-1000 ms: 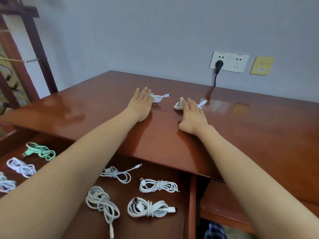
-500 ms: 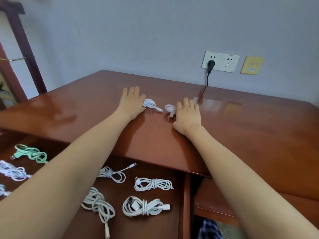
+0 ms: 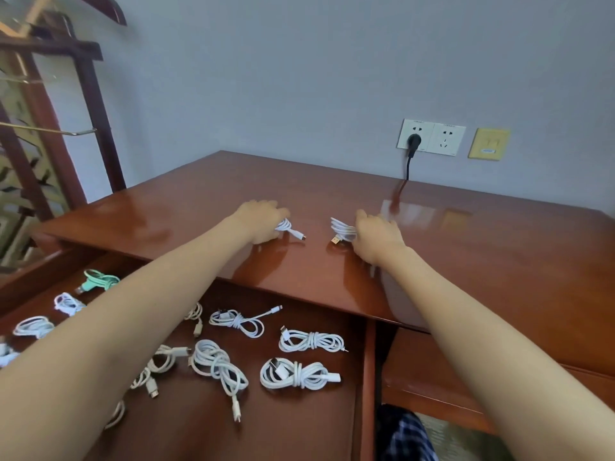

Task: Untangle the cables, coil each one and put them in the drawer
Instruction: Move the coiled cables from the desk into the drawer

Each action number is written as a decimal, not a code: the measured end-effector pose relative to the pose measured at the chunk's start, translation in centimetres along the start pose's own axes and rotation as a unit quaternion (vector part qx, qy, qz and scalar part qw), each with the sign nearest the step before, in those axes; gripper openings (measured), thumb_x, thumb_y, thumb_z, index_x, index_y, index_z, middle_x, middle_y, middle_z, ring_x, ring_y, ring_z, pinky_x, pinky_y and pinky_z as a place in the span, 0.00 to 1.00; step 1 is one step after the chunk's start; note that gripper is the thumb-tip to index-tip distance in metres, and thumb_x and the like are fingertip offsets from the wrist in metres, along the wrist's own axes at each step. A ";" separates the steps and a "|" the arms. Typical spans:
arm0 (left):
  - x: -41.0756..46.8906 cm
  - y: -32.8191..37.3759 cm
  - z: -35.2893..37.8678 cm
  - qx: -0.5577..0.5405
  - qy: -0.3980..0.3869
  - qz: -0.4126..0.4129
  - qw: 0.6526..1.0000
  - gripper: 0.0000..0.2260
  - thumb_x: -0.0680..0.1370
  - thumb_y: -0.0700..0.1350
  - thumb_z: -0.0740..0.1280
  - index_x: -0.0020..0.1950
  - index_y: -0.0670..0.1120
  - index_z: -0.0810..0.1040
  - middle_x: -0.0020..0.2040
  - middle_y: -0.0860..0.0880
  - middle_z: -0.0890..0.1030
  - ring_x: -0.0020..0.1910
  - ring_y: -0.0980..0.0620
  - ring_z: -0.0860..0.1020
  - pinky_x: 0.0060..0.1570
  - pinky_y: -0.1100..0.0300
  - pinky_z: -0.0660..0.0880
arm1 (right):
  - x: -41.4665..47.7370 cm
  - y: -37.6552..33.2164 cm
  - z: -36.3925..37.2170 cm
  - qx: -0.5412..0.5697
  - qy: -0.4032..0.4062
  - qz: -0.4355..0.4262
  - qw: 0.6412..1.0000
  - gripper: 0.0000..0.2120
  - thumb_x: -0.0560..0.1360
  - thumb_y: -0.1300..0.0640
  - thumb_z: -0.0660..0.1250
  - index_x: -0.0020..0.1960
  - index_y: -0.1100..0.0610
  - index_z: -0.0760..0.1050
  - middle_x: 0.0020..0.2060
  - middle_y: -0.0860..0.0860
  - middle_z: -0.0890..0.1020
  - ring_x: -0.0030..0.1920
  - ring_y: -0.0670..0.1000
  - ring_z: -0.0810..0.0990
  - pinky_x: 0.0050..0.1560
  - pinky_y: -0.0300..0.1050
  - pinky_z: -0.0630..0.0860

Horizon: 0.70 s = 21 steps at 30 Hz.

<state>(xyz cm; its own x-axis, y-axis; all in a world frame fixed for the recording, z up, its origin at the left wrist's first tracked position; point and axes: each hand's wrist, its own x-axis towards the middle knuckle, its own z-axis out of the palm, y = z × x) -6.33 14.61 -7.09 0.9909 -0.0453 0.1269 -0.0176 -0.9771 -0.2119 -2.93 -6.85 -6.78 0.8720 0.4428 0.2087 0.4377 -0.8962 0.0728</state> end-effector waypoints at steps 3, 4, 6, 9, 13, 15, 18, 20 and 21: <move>-1.6 -0.7 -0.5 -0.040 -0.047 0.030 0.998 0.18 0.78 0.42 0.61 0.69 0.45 0.67 0.60 0.43 0.72 0.58 0.42 0.73 0.55 0.52 0.70 | -1.0 -0.7 -1.1 0.038 -0.035 -0.011 0.999 0.09 0.74 0.63 0.60 0.53 0.62 0.71 0.53 0.60 0.78 0.52 0.60 0.75 0.43 0.45 0.67; -2.2 -0.9 -0.8 -0.051 -0.073 0.033 0.995 0.21 0.78 0.41 0.62 0.71 0.44 0.63 0.63 0.42 0.71 0.60 0.42 0.71 0.58 0.51 0.69 | -1.4 -1.0 -1.4 0.041 -0.045 -0.016 0.998 0.06 0.73 0.62 0.61 0.50 0.61 0.73 0.52 0.59 0.78 0.50 0.60 0.76 0.41 0.45 0.67; -3.7 -1.1 -1.3 -0.051 -0.120 0.029 0.991 0.28 0.76 0.37 0.62 0.74 0.44 0.55 0.68 0.41 0.67 0.65 0.42 0.68 0.62 0.49 0.67 | -2.3 -1.6 -1.8 0.051 -0.059 -0.022 0.997 0.06 0.71 0.61 0.64 0.47 0.60 0.74 0.50 0.58 0.79 0.46 0.58 0.75 0.40 0.44 0.68; -5.7 -1.8 -1.8 -0.012 -0.124 0.037 0.991 0.29 0.75 0.30 0.59 0.73 0.44 0.55 0.68 0.42 0.67 0.65 0.42 0.67 0.62 0.50 0.67 | -3.6 -2.7 -2.4 0.079 -0.078 -0.030 0.993 0.13 0.69 0.59 0.69 0.52 0.61 0.77 0.43 0.57 0.78 0.44 0.57 0.76 0.40 0.42 0.70; -7.4 -2.3 -2.4 0.030 -0.093 0.036 0.995 0.15 0.75 0.33 0.60 0.61 0.40 0.64 0.54 0.39 0.74 0.46 0.43 0.70 0.47 0.52 0.69 | -5.4 -4.6 -3.1 0.102 -0.092 -0.057 0.989 0.17 0.66 0.56 0.72 0.53 0.62 0.78 0.47 0.56 0.82 0.48 0.57 0.79 0.46 0.46 0.77; -8.1 -2.1 -2.7 0.017 -0.102 0.030 0.994 0.15 0.76 0.34 0.59 0.62 0.40 0.64 0.49 0.39 0.74 0.43 0.44 0.69 0.43 0.53 0.66 | -6.4 -5.5 -3.3 0.104 -0.095 -0.081 0.987 0.18 0.67 0.56 0.72 0.54 0.62 0.79 0.49 0.57 0.82 0.50 0.57 0.80 0.50 0.48 0.78; -9.8 -1.9 -3.6 -0.039 -0.094 0.039 0.994 0.15 0.78 0.38 0.61 0.64 0.44 0.65 0.49 0.40 0.75 0.45 0.44 0.71 0.44 0.54 0.66 | -7.9 -6.6 -3.9 0.119 -0.114 -0.111 0.980 0.19 0.67 0.55 0.73 0.55 0.62 0.79 0.50 0.57 0.83 0.51 0.57 0.80 0.53 0.50 0.78; -10.9 -2.0 -4.1 -0.084 -0.074 0.043 0.993 0.14 0.77 0.41 0.63 0.62 0.46 0.67 0.48 0.43 0.75 0.48 0.44 0.73 0.46 0.54 0.67 | -9.0 -7.0 -4.6 0.133 -0.139 -0.128 0.973 0.20 0.67 0.54 0.73 0.55 0.63 0.79 0.51 0.58 0.82 0.52 0.57 0.80 0.54 0.50 0.77; -11.6 -2.2 -4.2 -0.110 -0.071 0.043 0.990 0.14 0.77 0.42 0.64 0.61 0.47 0.68 0.46 0.46 0.75 0.48 0.44 0.73 0.46 0.54 0.68 | -9.6 -7.3 -4.9 0.141 -0.158 -0.139 0.967 0.21 0.67 0.54 0.74 0.56 0.64 0.78 0.51 0.59 0.82 0.52 0.57 0.80 0.53 0.49 0.77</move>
<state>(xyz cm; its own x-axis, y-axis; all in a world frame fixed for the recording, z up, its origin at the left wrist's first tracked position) -18.32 16.41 -3.99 0.9929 -0.1167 -0.0230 -0.1167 -0.9932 0.0018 -15.59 -4.69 -4.51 0.7160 0.6920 -0.0917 0.6684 -0.7176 -0.1956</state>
